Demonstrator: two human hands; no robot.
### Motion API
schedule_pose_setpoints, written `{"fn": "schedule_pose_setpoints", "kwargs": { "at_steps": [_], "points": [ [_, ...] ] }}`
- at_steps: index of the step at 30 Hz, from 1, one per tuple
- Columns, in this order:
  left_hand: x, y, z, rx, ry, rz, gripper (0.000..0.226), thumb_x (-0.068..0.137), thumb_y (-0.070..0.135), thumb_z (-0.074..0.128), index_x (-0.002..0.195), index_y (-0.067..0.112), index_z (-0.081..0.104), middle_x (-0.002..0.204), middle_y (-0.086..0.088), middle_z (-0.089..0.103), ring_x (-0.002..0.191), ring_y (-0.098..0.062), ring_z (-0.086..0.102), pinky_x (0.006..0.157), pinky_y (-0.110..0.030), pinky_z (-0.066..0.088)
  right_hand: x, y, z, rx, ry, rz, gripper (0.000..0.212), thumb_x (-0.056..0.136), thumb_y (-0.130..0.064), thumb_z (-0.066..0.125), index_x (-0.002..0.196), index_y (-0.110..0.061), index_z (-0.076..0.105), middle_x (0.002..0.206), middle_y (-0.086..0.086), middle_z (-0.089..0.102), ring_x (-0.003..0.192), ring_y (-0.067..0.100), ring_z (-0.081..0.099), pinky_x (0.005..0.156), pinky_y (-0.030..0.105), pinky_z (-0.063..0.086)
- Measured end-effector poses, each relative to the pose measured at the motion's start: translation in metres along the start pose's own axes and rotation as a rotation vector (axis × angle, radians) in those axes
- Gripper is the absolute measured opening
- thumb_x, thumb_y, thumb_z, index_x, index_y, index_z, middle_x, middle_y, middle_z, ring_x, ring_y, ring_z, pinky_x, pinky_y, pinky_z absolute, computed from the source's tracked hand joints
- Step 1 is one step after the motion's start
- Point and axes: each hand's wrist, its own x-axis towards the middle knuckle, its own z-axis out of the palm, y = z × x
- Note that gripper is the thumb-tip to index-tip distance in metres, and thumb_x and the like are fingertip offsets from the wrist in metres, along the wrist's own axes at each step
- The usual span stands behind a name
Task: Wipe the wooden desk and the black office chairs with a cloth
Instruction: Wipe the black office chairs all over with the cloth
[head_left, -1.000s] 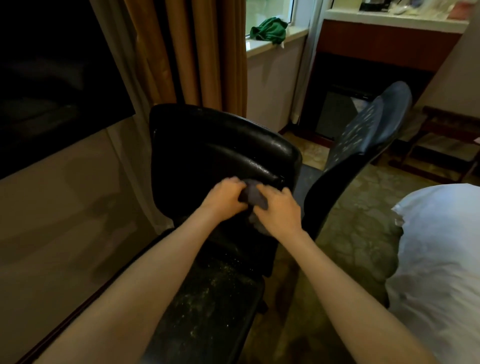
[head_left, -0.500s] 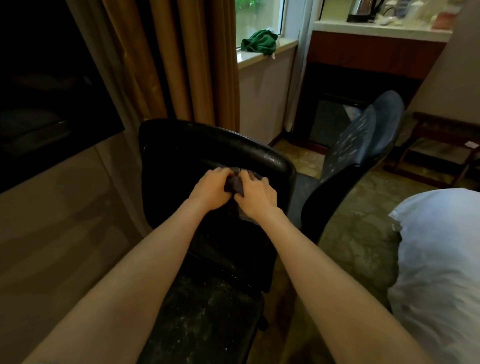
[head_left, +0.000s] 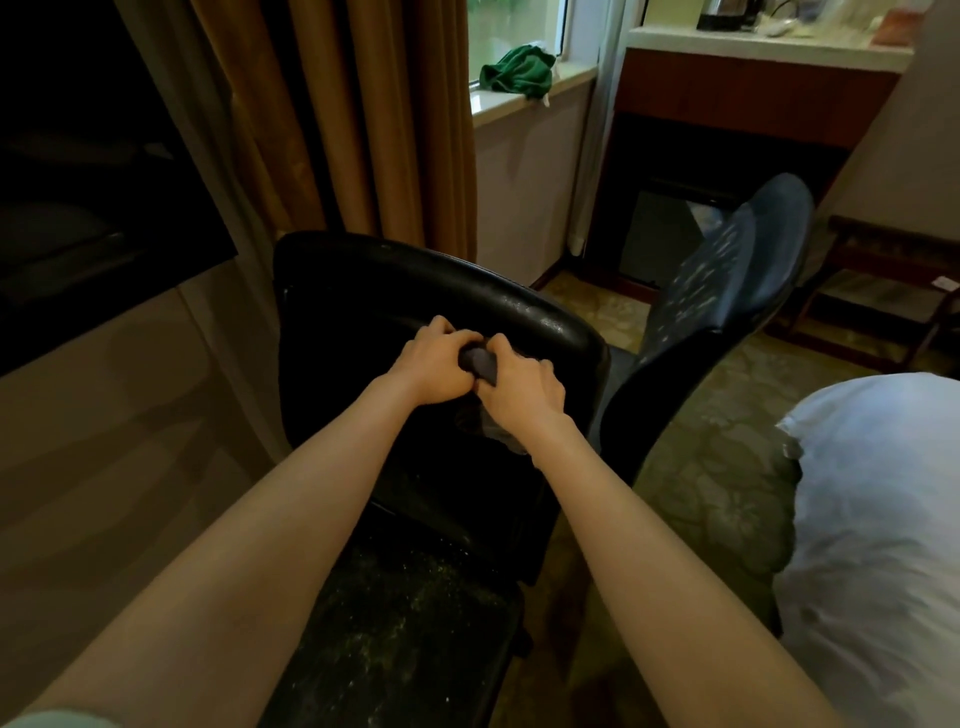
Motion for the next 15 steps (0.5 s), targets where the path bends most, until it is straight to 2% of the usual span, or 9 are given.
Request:
{"fn": "schedule_pose_setpoints", "kwargs": {
  "at_steps": [4, 9, 15],
  "points": [
    [0.002, 0.013, 0.007, -0.014, -0.054, 0.031, 0.055, 0.085, 0.028, 0.060, 0.137, 0.028, 0.043, 0.126, -0.010, 0.034, 0.119, -0.027, 0.036, 0.101, -0.038, 0.036, -0.008, 0.015, -0.009, 0.037, -0.040, 0.035, 0.038, 0.092, -0.038, 0.052, 0.125, -0.028, 0.036, 0.118, 0.009, 0.057, 0.109, 0.033, 0.050, 0.077, 0.040, 0.045],
    [-0.001, 0.031, 0.025, -0.048, -0.104, 0.056, 0.057, 0.083, 0.031, 0.062, 0.136, 0.028, 0.044, 0.129, -0.010, 0.033, 0.122, -0.028, 0.034, 0.104, -0.040, 0.036, -0.030, 0.040, -0.009, 0.055, -0.003, 0.057, 0.038, 0.091, -0.038, 0.053, 0.124, -0.028, 0.037, 0.115, 0.008, 0.059, 0.107, 0.033, 0.052, 0.078, 0.043, 0.049],
    [-0.019, 0.050, 0.054, -0.055, -0.044, 0.098, 0.060, 0.080, 0.029, 0.063, 0.137, 0.027, 0.043, 0.132, -0.009, 0.033, 0.123, -0.028, 0.033, 0.101, -0.038, 0.035, -0.061, 0.065, -0.003, 0.055, 0.074, 0.039, 0.042, 0.090, -0.036, 0.054, 0.127, -0.027, 0.037, 0.125, 0.006, 0.056, 0.109, 0.034, 0.049, 0.079, 0.043, 0.049]
  ]
}}
